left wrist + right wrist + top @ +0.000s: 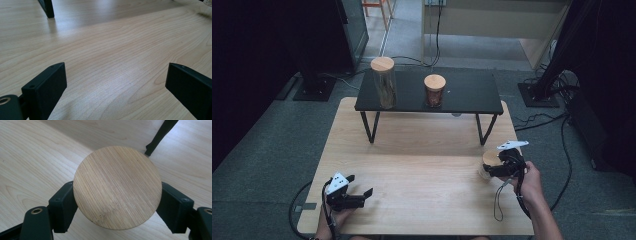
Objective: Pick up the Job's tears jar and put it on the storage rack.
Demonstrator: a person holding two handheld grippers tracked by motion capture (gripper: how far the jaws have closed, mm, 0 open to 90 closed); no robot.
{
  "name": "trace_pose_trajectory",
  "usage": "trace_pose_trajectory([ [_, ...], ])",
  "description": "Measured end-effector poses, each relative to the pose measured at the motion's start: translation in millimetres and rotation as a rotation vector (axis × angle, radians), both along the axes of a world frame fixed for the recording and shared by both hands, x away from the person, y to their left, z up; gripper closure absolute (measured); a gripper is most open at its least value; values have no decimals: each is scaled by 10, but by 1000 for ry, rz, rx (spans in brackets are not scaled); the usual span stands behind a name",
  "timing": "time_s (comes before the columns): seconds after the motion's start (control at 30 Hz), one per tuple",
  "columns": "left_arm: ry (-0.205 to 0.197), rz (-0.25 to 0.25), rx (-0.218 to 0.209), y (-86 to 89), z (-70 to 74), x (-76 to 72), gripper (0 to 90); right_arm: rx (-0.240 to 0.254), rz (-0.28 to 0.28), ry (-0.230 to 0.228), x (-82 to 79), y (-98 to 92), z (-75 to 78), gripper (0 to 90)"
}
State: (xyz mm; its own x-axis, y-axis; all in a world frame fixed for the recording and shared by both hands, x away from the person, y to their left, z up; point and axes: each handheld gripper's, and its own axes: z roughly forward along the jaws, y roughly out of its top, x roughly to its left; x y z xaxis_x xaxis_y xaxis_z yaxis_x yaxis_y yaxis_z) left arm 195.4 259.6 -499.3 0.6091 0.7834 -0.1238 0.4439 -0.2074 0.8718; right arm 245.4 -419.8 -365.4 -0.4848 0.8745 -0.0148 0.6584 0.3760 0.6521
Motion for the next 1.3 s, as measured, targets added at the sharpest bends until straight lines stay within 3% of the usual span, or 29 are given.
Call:
trace_pose_trajectory([
  [0.5, 0, 4, 1, -6, 1, -3, 36, -2, 9, -26, 55, 6, 303, 244],
  [1.3, -2, -7, 1, 5, -1, 11, 36, 4, 59, -71, 268, 76, 970, 244],
])
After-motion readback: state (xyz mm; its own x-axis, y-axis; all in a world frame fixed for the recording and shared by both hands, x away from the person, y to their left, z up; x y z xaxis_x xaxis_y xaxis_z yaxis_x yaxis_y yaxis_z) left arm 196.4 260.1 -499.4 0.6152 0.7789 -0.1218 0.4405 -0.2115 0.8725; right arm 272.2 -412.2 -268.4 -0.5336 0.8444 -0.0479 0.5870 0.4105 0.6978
